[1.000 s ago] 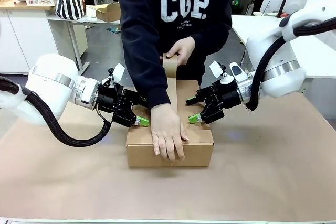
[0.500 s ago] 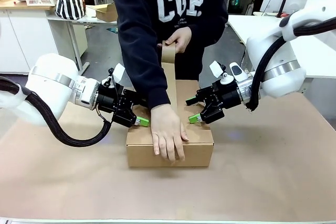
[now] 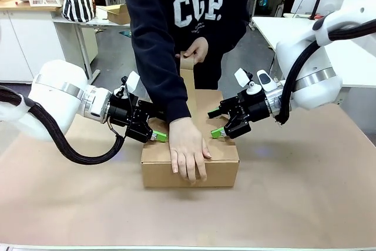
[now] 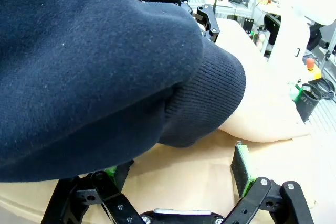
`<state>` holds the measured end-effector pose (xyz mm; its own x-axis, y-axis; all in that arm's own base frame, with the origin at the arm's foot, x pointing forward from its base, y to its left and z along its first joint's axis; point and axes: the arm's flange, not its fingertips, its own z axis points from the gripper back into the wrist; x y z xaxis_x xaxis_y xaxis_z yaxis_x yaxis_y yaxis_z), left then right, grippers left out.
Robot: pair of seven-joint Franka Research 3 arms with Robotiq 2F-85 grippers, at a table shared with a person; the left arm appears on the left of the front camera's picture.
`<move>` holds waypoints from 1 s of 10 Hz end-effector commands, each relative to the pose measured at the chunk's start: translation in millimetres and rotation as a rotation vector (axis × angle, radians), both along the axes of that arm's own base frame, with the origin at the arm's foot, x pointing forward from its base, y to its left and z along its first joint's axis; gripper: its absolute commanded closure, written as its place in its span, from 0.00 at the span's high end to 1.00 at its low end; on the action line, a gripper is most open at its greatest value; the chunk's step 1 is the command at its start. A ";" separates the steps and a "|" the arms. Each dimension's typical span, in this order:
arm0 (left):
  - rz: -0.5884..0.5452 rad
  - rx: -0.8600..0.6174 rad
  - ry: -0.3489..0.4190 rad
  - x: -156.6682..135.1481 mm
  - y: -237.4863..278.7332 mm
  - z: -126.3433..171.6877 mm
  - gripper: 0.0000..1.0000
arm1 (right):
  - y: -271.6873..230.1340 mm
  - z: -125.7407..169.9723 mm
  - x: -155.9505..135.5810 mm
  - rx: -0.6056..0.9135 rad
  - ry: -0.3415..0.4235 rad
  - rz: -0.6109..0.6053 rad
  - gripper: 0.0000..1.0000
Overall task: Pack the gift set into the box.
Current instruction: Press and hold the closed box until the human finishes sealing it.
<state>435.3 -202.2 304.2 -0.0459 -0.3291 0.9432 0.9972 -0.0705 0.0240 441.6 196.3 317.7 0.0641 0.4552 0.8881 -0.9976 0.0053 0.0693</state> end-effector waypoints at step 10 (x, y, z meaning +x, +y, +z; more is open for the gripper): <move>-0.012 0.004 0.001 -1.1 2.3 -0.9 1.00 | -0.5 -1.2 -0.5 -0.003 0.004 -0.006 1.00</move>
<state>435.4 -201.8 304.0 -0.0454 -0.3293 0.9431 0.9973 -0.0697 0.0236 441.5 196.2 317.3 0.0647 0.4554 0.8879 -0.9975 0.0053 0.0700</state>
